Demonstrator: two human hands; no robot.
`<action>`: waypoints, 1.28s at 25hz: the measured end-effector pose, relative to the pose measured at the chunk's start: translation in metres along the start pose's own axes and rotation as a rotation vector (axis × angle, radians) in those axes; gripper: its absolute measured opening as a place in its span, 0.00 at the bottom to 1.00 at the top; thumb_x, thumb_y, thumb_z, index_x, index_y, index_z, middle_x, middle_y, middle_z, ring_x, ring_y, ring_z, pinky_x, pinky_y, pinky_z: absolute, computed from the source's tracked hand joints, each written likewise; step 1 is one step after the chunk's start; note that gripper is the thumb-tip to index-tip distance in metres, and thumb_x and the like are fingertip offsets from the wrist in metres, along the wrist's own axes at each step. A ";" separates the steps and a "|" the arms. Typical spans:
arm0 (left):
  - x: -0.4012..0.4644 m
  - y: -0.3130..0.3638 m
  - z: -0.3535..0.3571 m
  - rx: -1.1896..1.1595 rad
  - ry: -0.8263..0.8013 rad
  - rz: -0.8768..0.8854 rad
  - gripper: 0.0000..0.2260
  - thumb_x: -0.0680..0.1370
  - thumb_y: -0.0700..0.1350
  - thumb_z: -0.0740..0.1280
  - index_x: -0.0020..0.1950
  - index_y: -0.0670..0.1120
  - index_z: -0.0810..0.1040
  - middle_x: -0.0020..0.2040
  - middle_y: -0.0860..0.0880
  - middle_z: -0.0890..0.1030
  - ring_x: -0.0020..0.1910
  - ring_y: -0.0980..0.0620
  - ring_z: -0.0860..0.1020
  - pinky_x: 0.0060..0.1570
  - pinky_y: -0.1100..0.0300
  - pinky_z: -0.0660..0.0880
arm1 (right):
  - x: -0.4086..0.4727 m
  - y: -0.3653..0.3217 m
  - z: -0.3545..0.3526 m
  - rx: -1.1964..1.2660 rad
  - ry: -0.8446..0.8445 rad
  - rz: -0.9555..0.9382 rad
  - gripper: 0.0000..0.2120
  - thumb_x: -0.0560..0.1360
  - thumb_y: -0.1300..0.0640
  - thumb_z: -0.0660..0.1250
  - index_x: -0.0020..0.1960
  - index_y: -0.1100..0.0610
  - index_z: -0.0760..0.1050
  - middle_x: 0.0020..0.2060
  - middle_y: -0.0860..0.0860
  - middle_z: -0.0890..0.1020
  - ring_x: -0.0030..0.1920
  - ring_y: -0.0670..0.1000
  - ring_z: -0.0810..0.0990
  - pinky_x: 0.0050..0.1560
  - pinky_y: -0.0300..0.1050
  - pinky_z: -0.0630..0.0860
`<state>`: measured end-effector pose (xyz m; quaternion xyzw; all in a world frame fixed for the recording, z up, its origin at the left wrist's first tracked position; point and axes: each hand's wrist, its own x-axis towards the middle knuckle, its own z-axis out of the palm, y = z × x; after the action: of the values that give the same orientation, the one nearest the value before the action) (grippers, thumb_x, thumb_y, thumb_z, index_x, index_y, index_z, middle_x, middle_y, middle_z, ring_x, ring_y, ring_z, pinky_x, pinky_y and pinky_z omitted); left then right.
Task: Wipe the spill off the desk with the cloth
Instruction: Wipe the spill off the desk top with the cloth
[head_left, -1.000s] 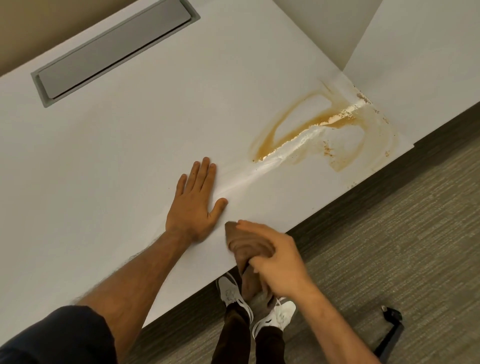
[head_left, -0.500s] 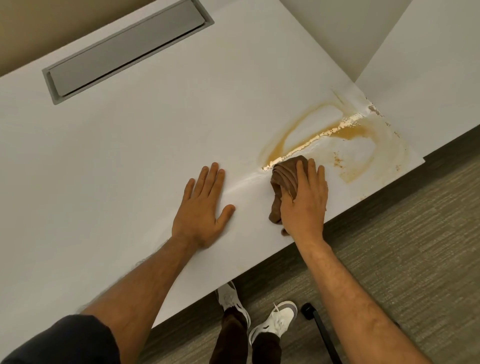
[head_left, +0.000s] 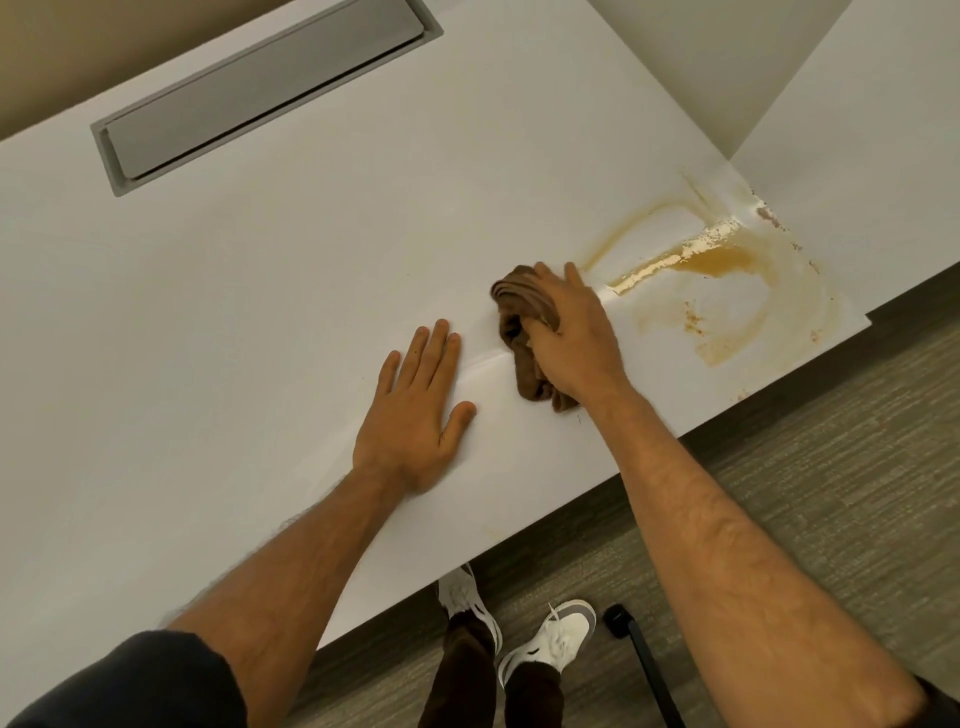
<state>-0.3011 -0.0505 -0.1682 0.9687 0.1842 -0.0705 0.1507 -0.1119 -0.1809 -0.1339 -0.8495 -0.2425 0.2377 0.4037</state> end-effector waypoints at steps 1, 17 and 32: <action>0.000 0.000 0.000 0.004 -0.003 0.001 0.32 0.85 0.61 0.43 0.86 0.50 0.39 0.86 0.52 0.38 0.84 0.54 0.35 0.83 0.50 0.38 | -0.005 -0.002 0.003 -0.009 -0.047 -0.032 0.29 0.78 0.56 0.63 0.79 0.48 0.65 0.80 0.51 0.64 0.81 0.55 0.55 0.78 0.59 0.59; 0.000 0.002 0.000 0.002 0.011 -0.001 0.30 0.85 0.53 0.45 0.87 0.48 0.42 0.87 0.52 0.41 0.85 0.54 0.38 0.82 0.54 0.36 | -0.162 0.040 0.014 0.276 -0.320 -0.146 0.19 0.67 0.51 0.63 0.50 0.54 0.87 0.50 0.50 0.88 0.63 0.48 0.82 0.69 0.52 0.71; 0.000 0.003 -0.002 0.002 0.008 -0.014 0.29 0.86 0.54 0.43 0.86 0.49 0.39 0.86 0.52 0.38 0.84 0.54 0.36 0.83 0.52 0.37 | 0.019 -0.016 -0.042 0.168 0.228 -0.023 0.09 0.79 0.48 0.66 0.56 0.50 0.77 0.45 0.40 0.83 0.50 0.43 0.83 0.51 0.41 0.79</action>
<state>-0.3000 -0.0530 -0.1657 0.9678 0.1913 -0.0681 0.1484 -0.0756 -0.1847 -0.1012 -0.8314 -0.1839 0.1544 0.5010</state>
